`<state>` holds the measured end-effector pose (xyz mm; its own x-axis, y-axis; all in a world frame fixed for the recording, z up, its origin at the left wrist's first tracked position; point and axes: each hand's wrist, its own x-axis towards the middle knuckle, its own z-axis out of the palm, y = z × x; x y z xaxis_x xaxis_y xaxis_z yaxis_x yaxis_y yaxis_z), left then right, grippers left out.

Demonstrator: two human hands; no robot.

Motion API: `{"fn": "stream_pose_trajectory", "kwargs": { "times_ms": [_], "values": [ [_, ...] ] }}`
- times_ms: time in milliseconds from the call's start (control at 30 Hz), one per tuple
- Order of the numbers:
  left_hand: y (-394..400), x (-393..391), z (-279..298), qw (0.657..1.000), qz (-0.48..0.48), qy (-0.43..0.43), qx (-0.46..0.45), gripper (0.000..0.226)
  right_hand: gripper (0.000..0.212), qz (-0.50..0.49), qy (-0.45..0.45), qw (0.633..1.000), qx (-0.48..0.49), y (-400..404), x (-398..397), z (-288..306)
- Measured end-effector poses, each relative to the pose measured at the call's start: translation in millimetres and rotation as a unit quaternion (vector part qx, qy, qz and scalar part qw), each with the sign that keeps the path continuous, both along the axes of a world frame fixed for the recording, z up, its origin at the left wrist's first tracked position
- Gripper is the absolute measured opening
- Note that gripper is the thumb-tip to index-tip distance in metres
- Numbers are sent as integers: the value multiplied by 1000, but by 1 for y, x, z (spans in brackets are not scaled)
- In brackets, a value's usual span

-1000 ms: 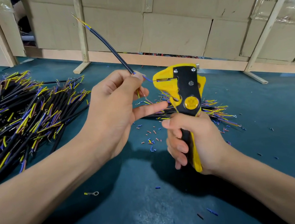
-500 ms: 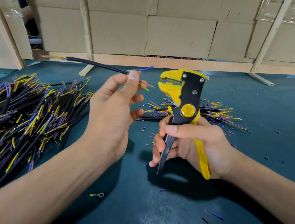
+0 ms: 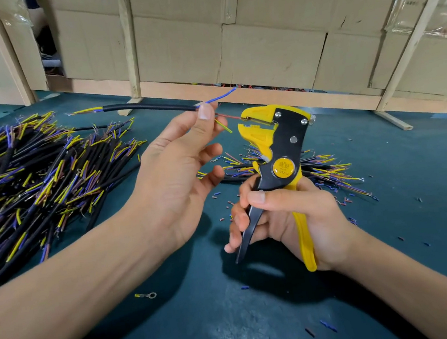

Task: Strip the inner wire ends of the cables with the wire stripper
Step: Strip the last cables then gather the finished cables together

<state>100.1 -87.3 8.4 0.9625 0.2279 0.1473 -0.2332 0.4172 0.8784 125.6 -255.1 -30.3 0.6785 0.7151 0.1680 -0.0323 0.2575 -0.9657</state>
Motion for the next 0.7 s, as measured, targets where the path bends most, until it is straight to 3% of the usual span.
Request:
{"fn": "stream_pose_trajectory", "kwargs": {
  "times_ms": [367, 700],
  "values": [
    [-6, 2, -5, 993, -51, -25, -100, 13, 14, 9, 7, 1000, -1, 0, 0, 2],
    [-10, 1, -6, 993, -49, -33, -104, 11, 9, 3, -2, 1000, -11, 0, 1, 1]
  ]
}}
